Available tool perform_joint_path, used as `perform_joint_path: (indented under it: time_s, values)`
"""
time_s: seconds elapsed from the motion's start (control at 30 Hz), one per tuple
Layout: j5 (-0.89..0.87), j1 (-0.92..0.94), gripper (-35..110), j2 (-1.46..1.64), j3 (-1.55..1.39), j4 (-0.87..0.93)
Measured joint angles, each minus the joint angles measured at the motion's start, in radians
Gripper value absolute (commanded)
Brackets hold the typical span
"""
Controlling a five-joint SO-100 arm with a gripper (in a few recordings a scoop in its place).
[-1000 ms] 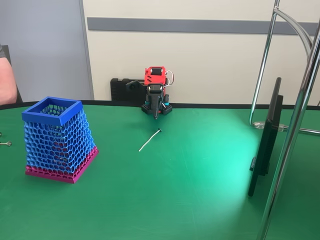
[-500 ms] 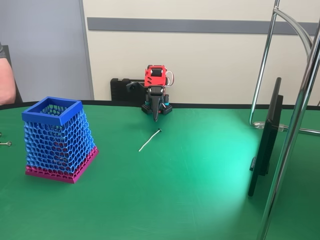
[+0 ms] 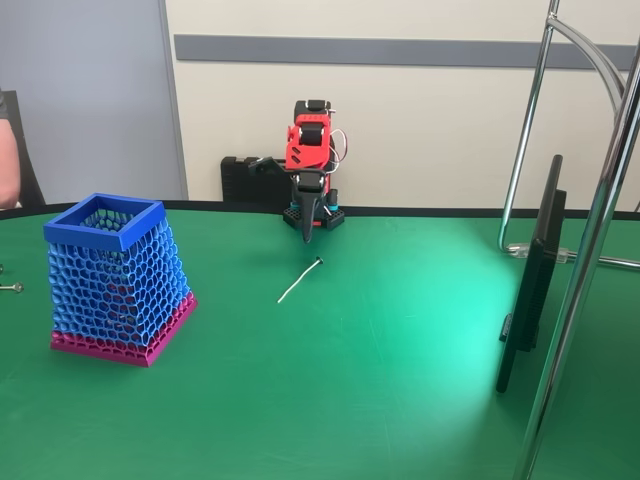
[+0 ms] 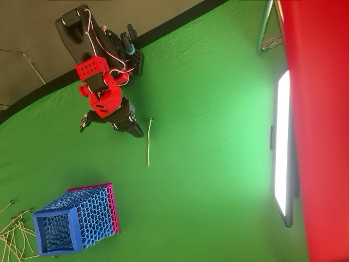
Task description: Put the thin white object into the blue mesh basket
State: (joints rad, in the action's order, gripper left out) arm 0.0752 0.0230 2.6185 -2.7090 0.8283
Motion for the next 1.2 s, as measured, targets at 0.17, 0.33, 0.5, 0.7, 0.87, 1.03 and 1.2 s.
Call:
perform_joint_path:
  time_s: [0.17,0.33,0.5,0.7,0.87,1.03,1.2]
  values:
    - [0.048,0.000,1,-0.127,0.129,0.103]
    - [0.184,-0.015,1,-0.229,0.198,0.164]
    - [0.350,0.003,1,-0.360,0.272,0.204]
    - [0.514,0.014,1,-0.514,0.390,0.276]
    - [0.528,-0.034,1,-0.658,0.499,0.350]
    - [0.506,-0.055,1,-0.807,0.611,0.379]
    - [0.497,-0.051,4,-0.960,0.755,0.465]
